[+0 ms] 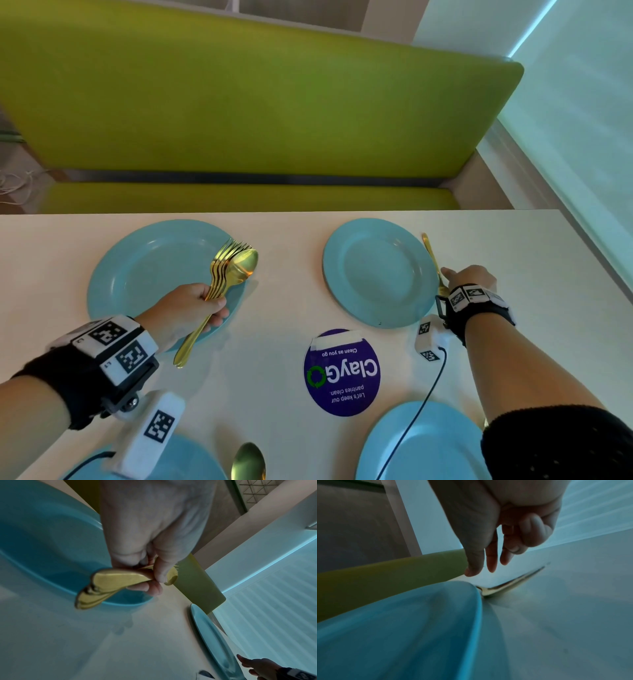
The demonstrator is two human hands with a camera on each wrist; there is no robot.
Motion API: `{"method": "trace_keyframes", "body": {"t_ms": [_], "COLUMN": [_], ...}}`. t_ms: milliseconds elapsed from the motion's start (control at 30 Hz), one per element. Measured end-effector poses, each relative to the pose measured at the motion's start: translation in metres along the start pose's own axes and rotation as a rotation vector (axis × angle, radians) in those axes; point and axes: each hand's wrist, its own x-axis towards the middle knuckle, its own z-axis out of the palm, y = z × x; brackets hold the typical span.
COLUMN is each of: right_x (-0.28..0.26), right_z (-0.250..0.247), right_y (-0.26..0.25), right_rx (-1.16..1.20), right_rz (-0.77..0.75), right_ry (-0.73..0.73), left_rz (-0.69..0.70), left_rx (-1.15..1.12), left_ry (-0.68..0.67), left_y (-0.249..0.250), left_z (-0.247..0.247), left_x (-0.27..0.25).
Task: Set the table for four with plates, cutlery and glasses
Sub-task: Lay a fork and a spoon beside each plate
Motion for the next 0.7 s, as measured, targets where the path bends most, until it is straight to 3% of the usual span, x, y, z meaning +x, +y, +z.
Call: {"method": "trace_keyframes", "body": {"t_ms": [167, 333, 533, 700], "right_x": [-0.028, -0.106, -0.223, -0.292], "right_z": [-0.015, -0.012, 0.024, 0.046], "right_y": [-0.022, -0.054, -0.078, -0.081], "right_rx": [-0.072, -0.041, -0.068, -0.1], "right_rz": [-0.124, -0.507, -0.908, -1.134], "right_ry": [0.009, -0.079, -0.333, -0.337], "left_rz": [0.024, 0.077, 0.112, 0.092], "left_rx": [-0.018, 0.002, 0.026, 0.015], "left_ry": [-0.018, -0.058, -0.114, -0.18], "left_y": [0.003, 0.009, 0.008, -0.002], "left_z": [0.004, 0.008, 0.004, -0.007], "left_x": [-0.006, -0.02, -0.041, -0.063]}}
